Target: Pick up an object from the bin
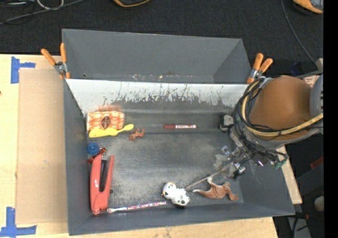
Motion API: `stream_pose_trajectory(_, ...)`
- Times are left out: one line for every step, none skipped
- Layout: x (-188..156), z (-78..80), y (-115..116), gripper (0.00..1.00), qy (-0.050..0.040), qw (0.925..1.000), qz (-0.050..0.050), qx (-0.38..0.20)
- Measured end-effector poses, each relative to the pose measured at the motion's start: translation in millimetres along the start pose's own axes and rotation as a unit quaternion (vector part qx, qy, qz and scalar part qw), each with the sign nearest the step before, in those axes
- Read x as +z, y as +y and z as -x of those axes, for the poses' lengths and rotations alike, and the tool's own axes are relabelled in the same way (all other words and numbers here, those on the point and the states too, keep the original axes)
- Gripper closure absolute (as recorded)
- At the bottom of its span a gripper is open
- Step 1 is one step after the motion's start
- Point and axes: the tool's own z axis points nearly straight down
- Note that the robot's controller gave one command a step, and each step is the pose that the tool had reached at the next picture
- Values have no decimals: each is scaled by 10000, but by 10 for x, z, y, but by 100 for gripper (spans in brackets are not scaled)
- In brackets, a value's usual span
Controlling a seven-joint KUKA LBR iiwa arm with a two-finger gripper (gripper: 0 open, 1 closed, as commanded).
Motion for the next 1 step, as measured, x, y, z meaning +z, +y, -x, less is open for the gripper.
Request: stream_pose_trajectory(264, -51, 14, 100, 6, 10000, 10, -68)
